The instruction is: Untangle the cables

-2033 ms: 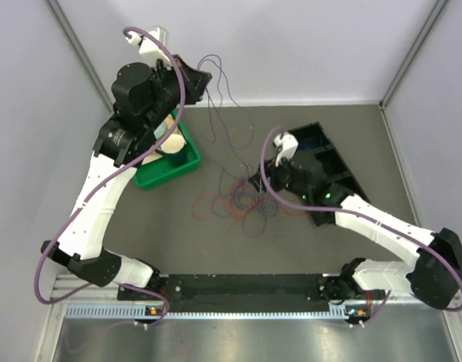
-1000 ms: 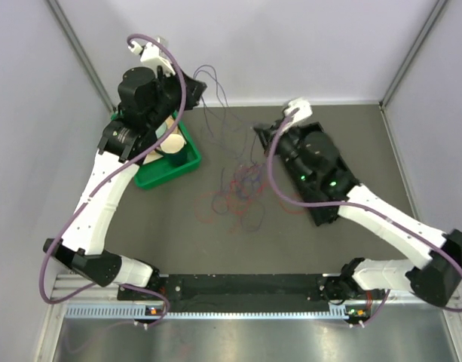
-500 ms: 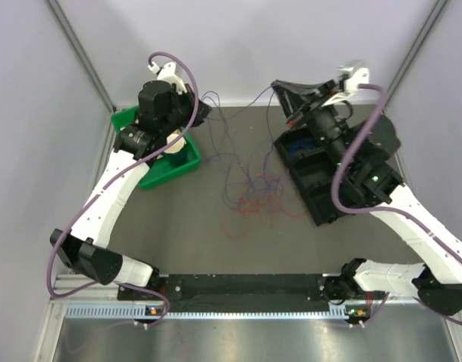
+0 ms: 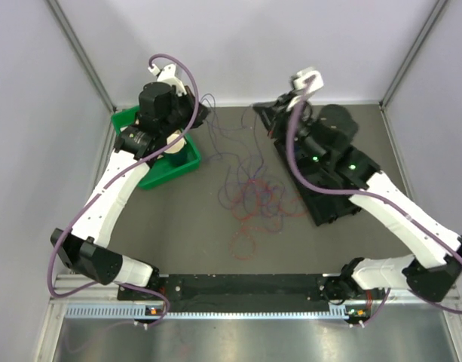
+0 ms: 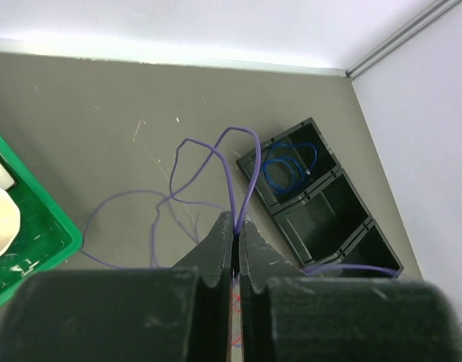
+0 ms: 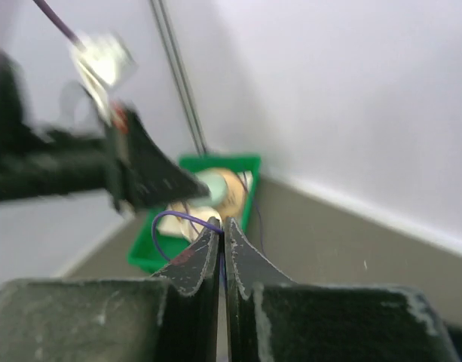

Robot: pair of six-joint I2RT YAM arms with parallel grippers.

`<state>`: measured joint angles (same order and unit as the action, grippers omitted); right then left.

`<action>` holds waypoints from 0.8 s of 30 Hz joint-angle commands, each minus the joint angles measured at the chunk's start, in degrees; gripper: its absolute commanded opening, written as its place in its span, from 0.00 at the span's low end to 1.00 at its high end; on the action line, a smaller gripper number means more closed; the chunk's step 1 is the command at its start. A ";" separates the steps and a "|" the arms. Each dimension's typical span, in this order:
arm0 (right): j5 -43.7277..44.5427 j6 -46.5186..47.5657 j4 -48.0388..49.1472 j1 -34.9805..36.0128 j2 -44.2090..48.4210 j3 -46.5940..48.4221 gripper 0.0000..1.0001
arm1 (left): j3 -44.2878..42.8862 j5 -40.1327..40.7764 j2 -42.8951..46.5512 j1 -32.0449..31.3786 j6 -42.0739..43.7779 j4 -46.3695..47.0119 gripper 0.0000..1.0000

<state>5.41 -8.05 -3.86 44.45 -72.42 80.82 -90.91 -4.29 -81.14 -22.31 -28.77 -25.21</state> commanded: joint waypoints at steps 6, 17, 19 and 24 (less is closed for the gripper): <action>4.08 0.14 2.47 -0.32 3.97 -7.22 0.00 | 3.81 -6.33 0.90 0.24 -0.67 5.79 0.00; 3.82 -5.39 -3.96 -0.76 0.53 -8.75 0.00 | 14.88 -23.74 2.65 -0.63 -1.19 11.75 0.00; 2.77 -6.70 -3.97 -1.03 0.70 -8.22 0.00 | 16.90 -24.88 3.71 -0.90 -1.02 12.38 0.00; -1.45 -11.89 -3.09 -3.66 0.79 -8.22 0.00 | 19.37 -27.52 4.77 -1.78 -1.54 14.92 0.00</action>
<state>7.18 -15.18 -9.47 42.78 -73.56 69.67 -72.44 -26.81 -80.40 -23.29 -29.47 -17.56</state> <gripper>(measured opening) 0.010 0.029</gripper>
